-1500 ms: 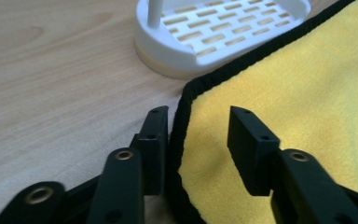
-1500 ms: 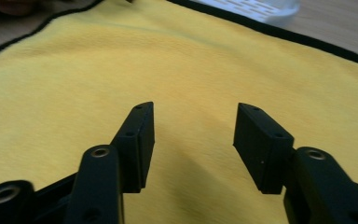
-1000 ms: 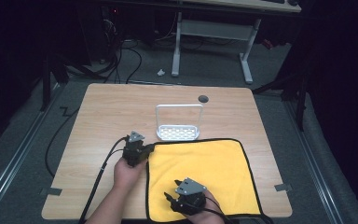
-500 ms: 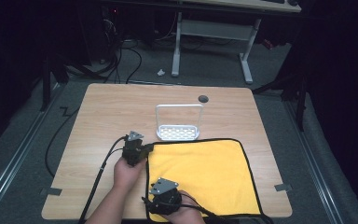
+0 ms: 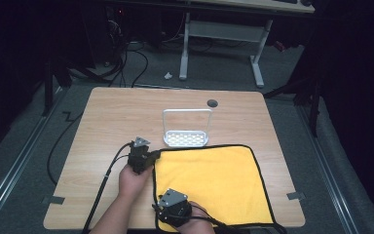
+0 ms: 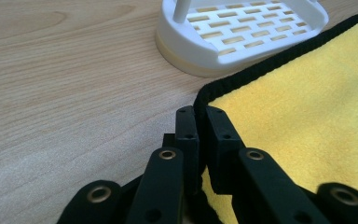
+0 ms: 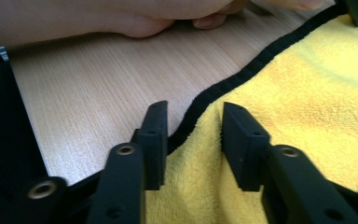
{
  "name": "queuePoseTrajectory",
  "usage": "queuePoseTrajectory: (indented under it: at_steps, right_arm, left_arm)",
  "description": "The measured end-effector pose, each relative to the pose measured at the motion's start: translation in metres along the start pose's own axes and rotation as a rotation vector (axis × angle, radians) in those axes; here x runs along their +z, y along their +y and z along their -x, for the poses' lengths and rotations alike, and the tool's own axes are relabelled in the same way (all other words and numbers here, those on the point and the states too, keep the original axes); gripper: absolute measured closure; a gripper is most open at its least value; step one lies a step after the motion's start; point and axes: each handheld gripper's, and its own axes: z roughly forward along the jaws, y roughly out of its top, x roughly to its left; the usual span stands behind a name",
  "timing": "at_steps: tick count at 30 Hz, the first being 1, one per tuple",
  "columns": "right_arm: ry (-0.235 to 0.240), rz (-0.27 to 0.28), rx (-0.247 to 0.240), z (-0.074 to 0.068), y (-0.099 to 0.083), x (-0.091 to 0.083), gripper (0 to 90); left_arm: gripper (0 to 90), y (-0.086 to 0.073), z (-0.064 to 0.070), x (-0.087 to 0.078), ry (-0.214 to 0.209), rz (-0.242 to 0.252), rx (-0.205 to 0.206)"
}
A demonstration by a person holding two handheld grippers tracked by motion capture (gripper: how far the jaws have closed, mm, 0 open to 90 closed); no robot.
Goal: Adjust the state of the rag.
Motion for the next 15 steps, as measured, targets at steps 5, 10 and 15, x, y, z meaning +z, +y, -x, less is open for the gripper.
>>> queuePoseTrajectory:
  at_steps: [5,10,15]
  right_arm:
    - [-0.018,-0.001,-0.004,0.0001,-0.0004,-0.0007,72.4]
    - [-0.036,0.017,-0.007,0.0017,-0.0010,-0.0046,79.9]
    - [-0.040,0.035,-0.006,0.0032,-0.0012,-0.0090,81.2]
  left_arm:
    - [83.6,-0.0002,0.0003,-0.0001,-0.001,0.001,0.002]
    - [83.9,-0.0003,-0.0001,-0.0003,-0.006,0.001,0.000]
    - [84.1,-0.0006,0.0003,-0.0009,-0.008,0.003,0.006]
